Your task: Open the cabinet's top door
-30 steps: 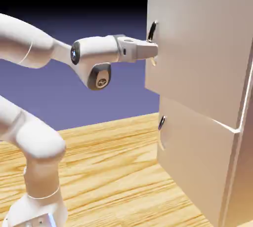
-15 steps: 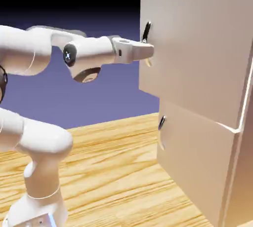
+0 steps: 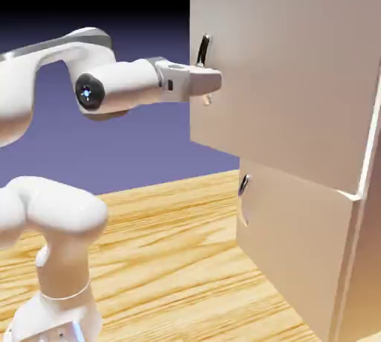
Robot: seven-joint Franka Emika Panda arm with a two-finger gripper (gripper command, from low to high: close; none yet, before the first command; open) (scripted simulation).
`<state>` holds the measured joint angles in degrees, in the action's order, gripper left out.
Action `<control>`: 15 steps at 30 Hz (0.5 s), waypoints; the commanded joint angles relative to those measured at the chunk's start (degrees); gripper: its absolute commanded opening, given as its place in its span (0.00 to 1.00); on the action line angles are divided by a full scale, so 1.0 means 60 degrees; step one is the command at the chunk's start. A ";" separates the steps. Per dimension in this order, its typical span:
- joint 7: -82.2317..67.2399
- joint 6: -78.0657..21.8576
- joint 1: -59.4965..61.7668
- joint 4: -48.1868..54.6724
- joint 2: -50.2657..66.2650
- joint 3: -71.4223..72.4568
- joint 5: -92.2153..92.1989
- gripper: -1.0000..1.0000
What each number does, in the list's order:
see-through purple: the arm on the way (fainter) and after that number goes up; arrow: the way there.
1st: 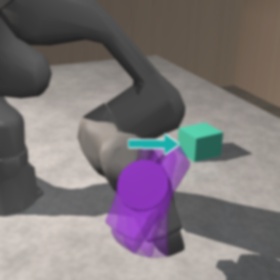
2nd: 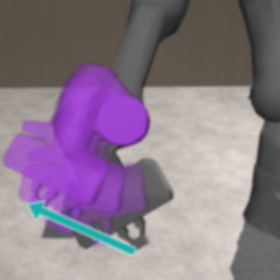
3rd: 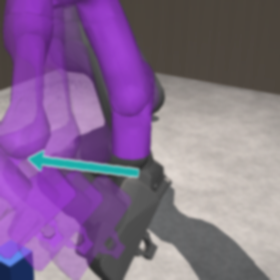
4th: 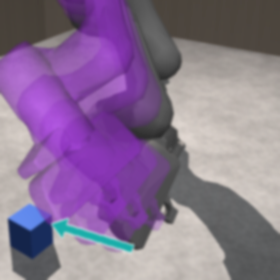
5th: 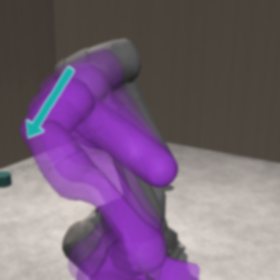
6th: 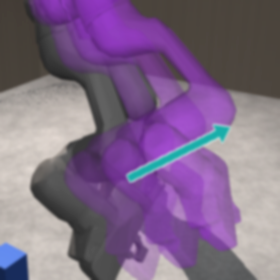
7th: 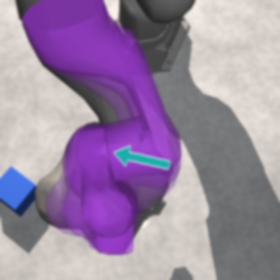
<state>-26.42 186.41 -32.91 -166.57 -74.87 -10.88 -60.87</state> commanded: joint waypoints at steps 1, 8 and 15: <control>0.0049 -0.0409 0.0298 -0.0075 -0.0183 0.0005 0.0038 0.00; 0.0476 -0.3316 0.2121 -0.0407 -0.1559 -0.0497 0.0935 0.00; 0.0698 -0.6224 0.3495 -0.0335 -0.2676 -0.1904 0.2241 0.00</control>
<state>-22.25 149.02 -11.91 -168.56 -90.95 -22.35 -47.33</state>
